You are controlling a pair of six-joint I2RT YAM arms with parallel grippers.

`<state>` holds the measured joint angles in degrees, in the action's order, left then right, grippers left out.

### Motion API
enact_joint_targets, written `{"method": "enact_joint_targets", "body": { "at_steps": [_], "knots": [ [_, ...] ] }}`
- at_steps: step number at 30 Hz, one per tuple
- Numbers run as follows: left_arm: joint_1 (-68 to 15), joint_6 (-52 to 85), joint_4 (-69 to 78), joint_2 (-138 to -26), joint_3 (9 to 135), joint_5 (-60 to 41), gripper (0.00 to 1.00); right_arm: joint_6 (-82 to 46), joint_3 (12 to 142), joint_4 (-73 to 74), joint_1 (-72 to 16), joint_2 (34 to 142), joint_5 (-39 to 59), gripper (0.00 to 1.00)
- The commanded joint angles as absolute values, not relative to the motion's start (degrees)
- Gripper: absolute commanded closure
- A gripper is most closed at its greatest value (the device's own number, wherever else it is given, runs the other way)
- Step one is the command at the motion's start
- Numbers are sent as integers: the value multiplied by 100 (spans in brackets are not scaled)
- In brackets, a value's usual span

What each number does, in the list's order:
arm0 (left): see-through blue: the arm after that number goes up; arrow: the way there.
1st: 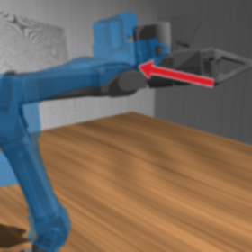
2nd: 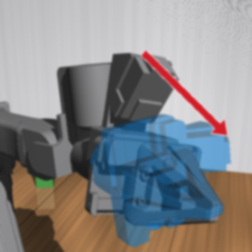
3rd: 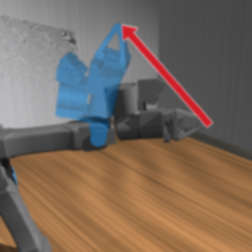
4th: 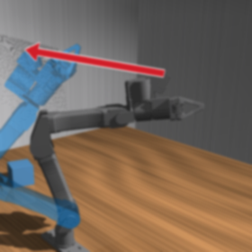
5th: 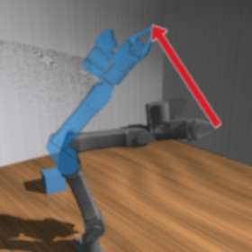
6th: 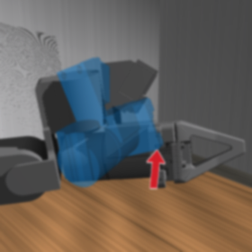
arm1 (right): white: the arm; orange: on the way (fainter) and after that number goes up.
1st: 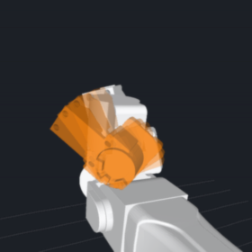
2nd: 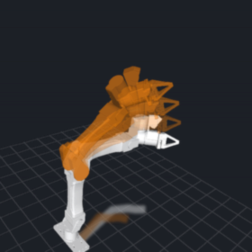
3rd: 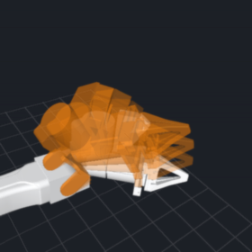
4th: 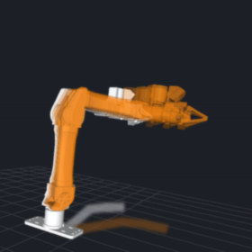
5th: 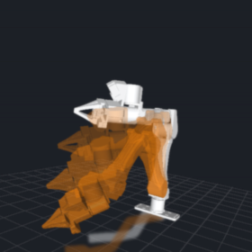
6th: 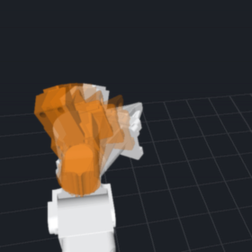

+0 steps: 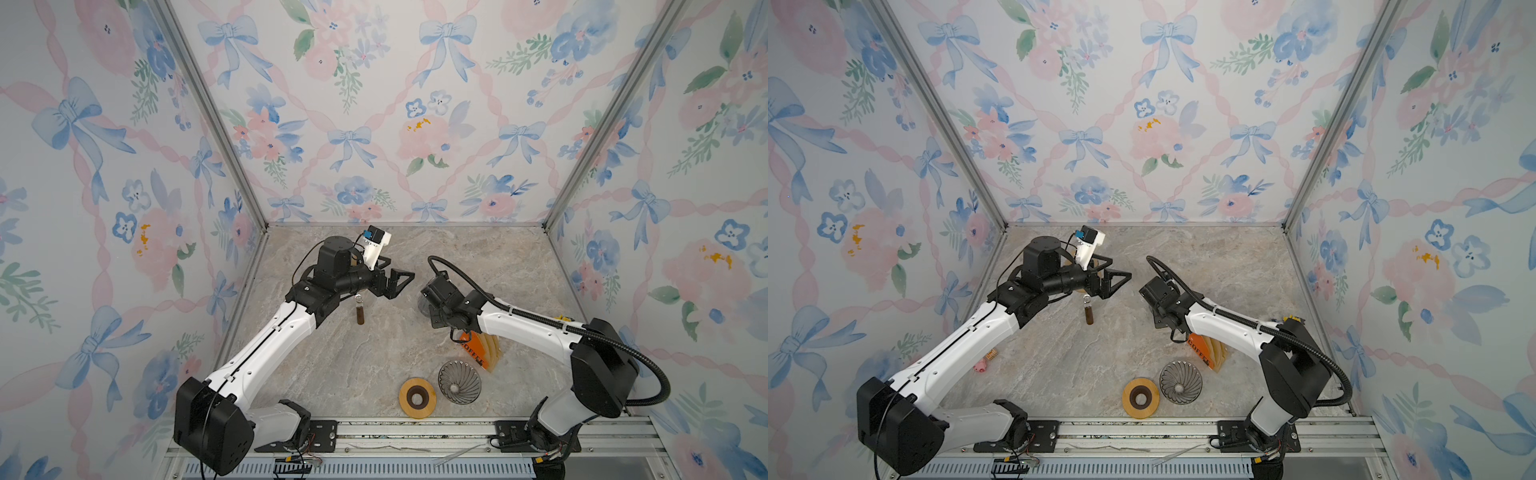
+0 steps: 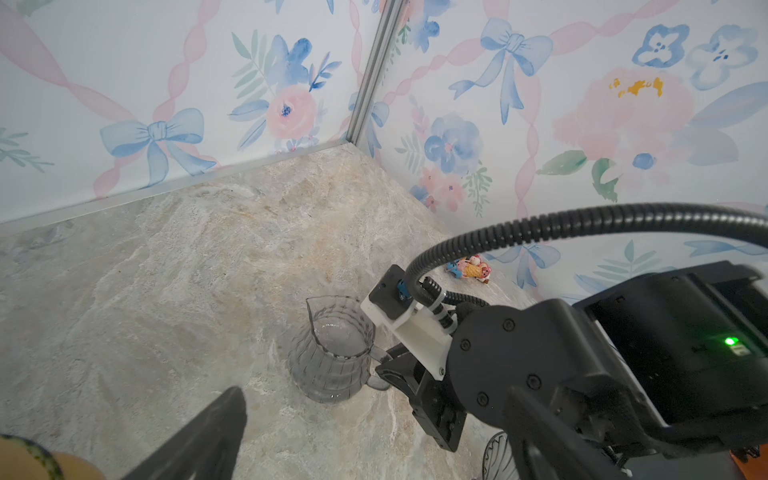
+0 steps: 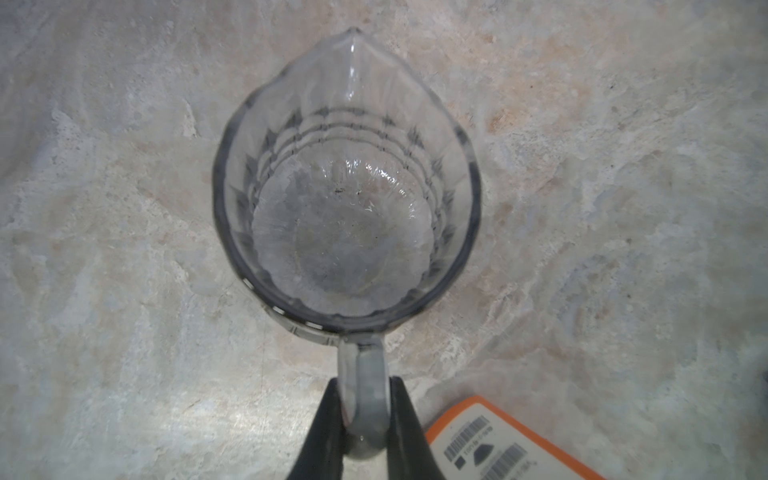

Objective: Place the coffee filter in the dripper

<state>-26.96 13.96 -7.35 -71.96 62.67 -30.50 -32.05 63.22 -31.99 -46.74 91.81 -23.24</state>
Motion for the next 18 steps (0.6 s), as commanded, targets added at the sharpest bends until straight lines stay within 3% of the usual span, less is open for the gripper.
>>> {"method": "enact_joint_targets", "body": {
  "at_steps": [1, 18],
  "knots": [
    [-2646, 1398, -719, -7066, 6179, -3059, 2, -3484, 6207, -3161, -4801, 8965, -2619, 86],
    [-2567, 1412, -713, -7036, 6179, -3067, 2, -3806, 6135, -3041, -5063, 9167, -2677, 80]
  ]
}}
